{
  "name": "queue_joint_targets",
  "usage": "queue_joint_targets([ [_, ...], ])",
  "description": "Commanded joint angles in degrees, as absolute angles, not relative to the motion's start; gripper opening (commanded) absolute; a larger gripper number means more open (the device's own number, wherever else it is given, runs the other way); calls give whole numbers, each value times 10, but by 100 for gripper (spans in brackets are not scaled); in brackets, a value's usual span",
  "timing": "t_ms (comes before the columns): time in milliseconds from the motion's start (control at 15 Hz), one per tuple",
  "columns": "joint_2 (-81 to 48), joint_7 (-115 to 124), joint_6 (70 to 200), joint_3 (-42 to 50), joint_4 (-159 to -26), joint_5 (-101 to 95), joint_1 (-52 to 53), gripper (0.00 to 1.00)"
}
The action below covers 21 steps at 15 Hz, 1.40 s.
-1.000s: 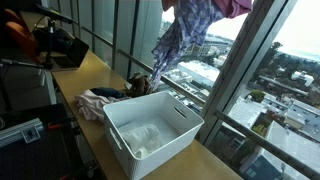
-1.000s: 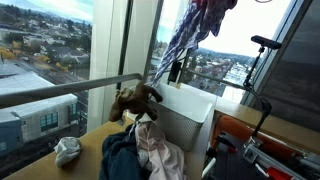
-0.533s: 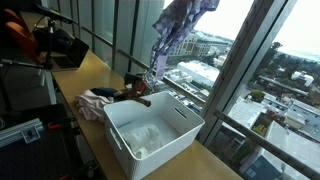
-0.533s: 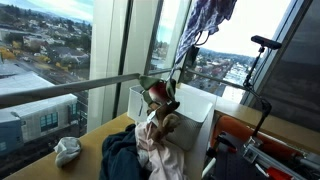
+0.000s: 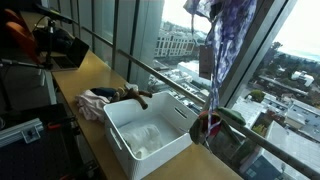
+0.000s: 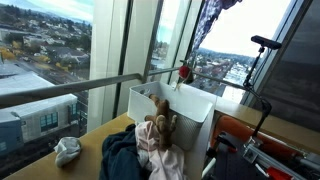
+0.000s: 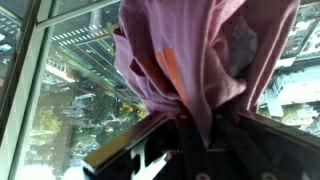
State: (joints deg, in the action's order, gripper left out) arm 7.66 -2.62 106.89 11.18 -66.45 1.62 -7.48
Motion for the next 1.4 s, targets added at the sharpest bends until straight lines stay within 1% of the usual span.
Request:
queue_joint_targets([
  [0,44,-37,1071,113,-635,20,-73,3],
  [400,47,-35,1060,110,-651,21,-70,3],
  [667,43,-29,1077,99,-678,29,-61,3],
  [933,68,-9,1109,61,-767,8,-28,3],
  [1333,68,-6,1169,25,-888,13,4,3],
])
